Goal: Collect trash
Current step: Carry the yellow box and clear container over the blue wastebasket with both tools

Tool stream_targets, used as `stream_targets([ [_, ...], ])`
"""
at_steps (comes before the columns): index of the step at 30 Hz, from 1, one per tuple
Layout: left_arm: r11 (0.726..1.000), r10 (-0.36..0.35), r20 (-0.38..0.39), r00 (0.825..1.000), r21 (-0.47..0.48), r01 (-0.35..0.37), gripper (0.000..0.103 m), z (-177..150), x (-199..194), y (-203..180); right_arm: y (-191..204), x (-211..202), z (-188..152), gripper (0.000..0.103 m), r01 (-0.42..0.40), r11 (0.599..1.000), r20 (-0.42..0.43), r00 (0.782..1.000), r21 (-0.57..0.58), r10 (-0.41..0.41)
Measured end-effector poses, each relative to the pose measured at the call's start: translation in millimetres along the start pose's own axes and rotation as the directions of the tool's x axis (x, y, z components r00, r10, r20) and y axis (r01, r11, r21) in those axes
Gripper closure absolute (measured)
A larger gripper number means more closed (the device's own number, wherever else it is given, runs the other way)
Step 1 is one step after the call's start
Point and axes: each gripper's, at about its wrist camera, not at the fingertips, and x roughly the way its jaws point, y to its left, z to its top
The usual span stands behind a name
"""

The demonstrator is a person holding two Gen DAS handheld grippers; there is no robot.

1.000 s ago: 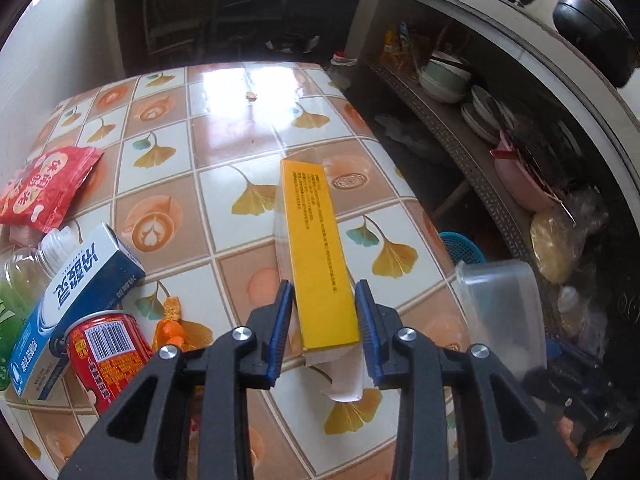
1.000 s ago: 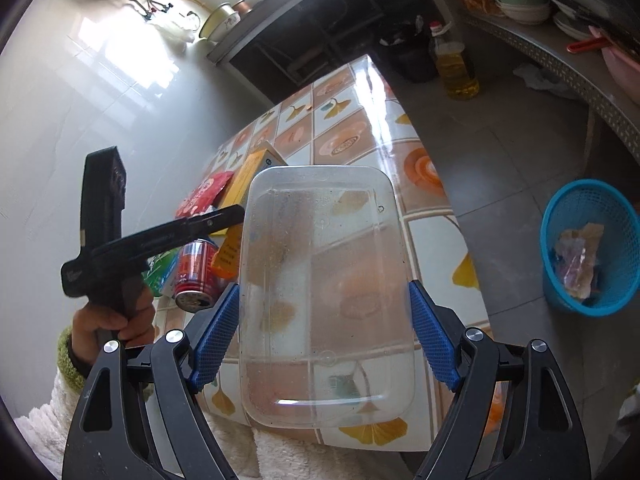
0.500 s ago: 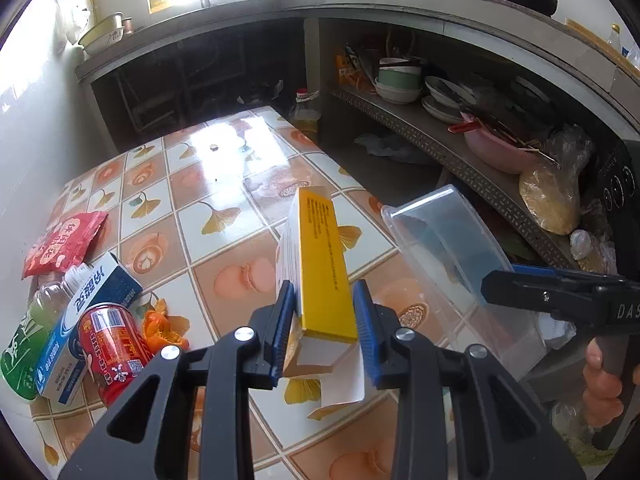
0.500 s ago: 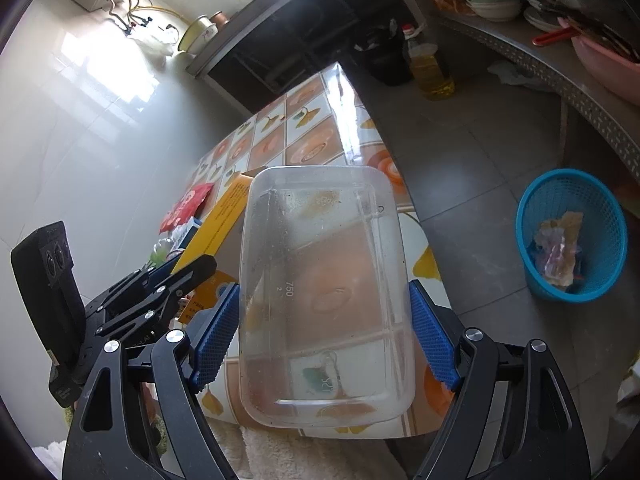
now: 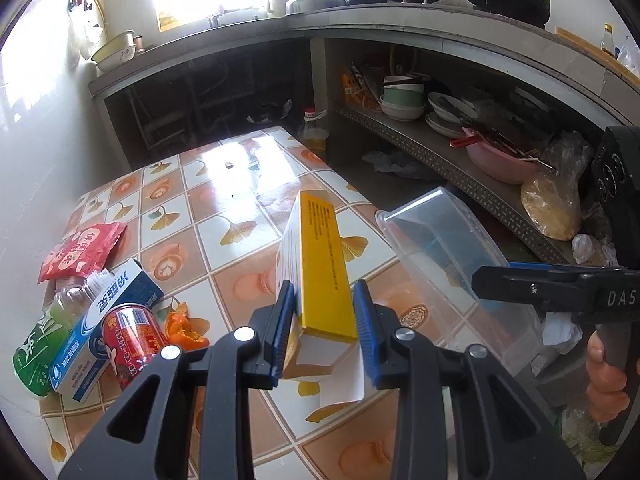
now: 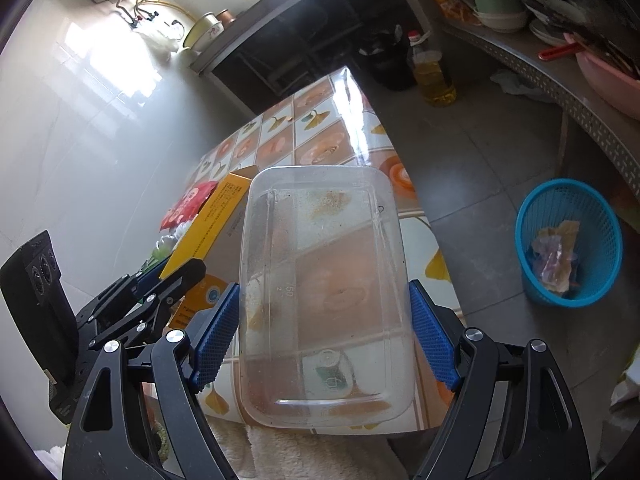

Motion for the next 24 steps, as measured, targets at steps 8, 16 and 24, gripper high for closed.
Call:
stream_targets([
  [8, 1.000, 0.014, 0.031, 0.999, -0.010, -0.013, 0.074, -5, -11, 2, 11, 0, -2, 0.026, 0.025, 0.999, 0.005, 1.000, -0.027, -0.025],
  [16, 1.000, 0.012, 0.057, 0.998, -0.022, -0.011, 0.074, -6, -21, 6, 22, -1, -7, 0.026, 0.059, 0.997, 0.018, 0.998, -0.047, -0.058],
  [24, 1.000, 0.009, 0.074, 0.997, -0.028, -0.007, 0.074, -7, -27, 10, 28, -1, -10, 0.026, 0.074, 0.995, 0.020, 0.997, -0.060, -0.073],
])
